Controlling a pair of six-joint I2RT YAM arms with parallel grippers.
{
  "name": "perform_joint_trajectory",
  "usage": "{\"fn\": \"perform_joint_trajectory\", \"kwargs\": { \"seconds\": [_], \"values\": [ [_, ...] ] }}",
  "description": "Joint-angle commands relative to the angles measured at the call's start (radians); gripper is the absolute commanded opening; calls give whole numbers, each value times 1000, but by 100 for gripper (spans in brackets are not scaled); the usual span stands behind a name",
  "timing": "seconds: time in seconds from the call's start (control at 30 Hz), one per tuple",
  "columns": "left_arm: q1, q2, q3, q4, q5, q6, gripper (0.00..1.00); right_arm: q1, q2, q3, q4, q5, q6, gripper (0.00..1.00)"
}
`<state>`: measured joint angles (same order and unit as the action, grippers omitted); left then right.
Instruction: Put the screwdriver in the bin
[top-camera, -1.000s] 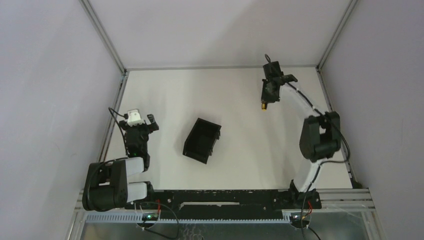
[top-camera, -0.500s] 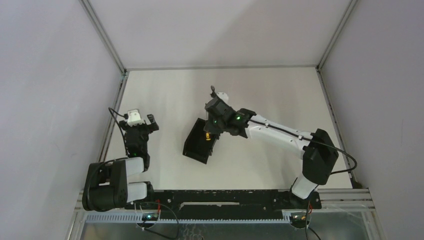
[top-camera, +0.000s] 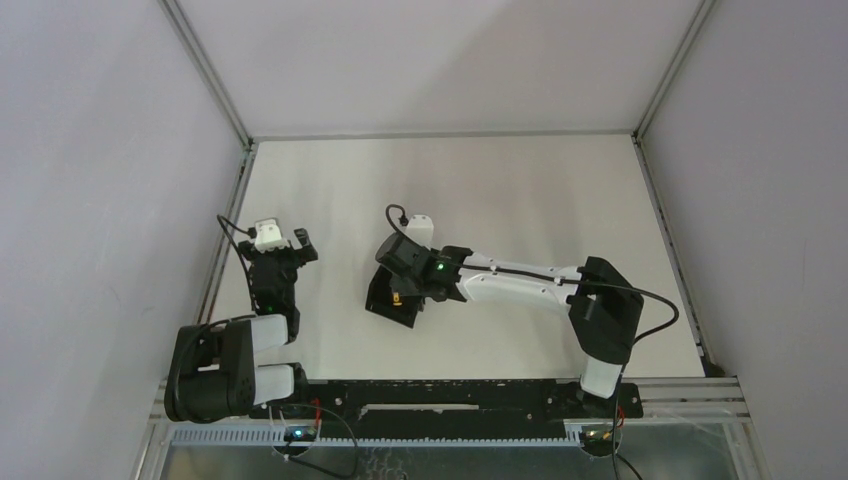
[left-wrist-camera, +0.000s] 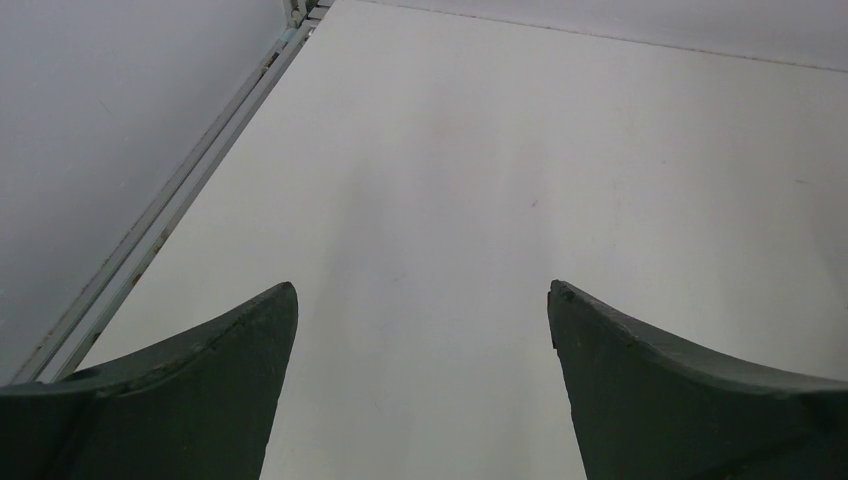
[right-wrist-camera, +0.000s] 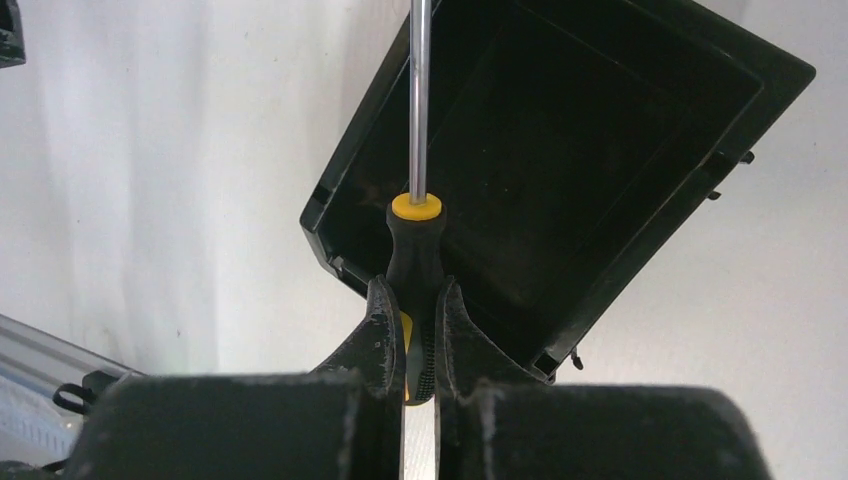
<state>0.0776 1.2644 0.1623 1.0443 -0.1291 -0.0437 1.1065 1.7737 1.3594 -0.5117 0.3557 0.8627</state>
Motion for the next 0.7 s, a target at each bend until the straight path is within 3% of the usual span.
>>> {"fn": "perform_joint_trajectory", "kwargs": {
  "seconds": [0.0,0.17,0.43,0.67],
  "values": [
    [-6,-7,25,24,-10,19,100,10,8,2,17,63,62,1],
    [-6,-7,26,24,-10,19,100,7,25,2,-3,51,80,20],
    [-7,-7,25,24,-10,19,100,-3,47,1,-19,15,97,30],
    [-6,-6,25,24,-10,19,100,-10,51,2,-29,-4,105,55]
  ]
}}
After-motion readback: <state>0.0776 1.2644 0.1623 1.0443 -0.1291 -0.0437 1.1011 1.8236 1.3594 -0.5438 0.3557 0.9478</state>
